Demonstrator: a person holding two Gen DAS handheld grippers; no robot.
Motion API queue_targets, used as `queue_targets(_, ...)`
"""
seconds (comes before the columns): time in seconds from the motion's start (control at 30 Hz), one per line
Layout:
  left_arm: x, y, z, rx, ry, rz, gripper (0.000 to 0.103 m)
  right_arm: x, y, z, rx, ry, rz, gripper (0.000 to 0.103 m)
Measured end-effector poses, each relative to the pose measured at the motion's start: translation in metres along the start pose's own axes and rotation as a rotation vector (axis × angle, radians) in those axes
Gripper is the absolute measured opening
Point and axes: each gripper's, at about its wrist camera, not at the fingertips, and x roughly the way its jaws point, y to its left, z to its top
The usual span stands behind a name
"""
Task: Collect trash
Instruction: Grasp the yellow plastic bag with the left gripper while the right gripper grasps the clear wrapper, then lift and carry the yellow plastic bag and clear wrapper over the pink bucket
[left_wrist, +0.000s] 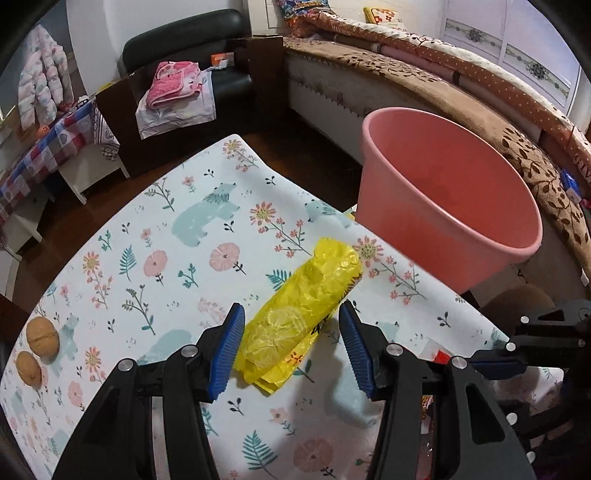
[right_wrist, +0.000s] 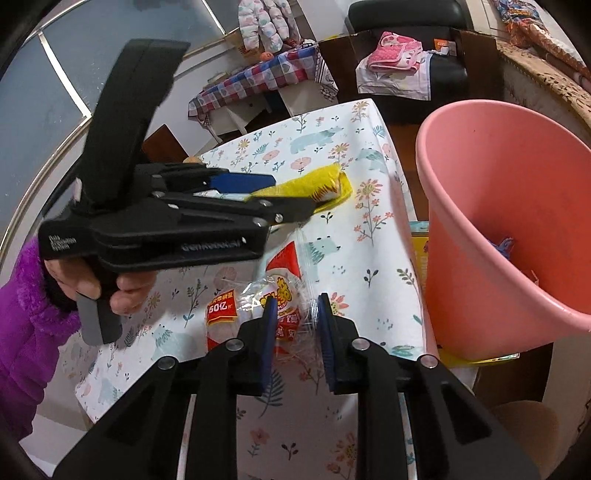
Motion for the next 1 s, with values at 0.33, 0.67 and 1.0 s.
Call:
queue_targets(0.33,-0.008,-0.001,-0.009,-0.066,-0.043,0.044,0.027,0.000,-0.001,0.002,-0.002,-0.001,-0.003,0.023)
queue_targets(0.67,-0.025,0.012,-0.019,-0.173,-0.072,0.063,0.014,-0.001,-0.001,0.002,-0.001,-0.001,-0.002,0.023)
queue_targets(1.0,-0.052,0.008,-0.030,-0.269,-0.110,0.126,0.013,0.000,-0.001,0.002,-0.001,-0.001,-0.002,0.023)
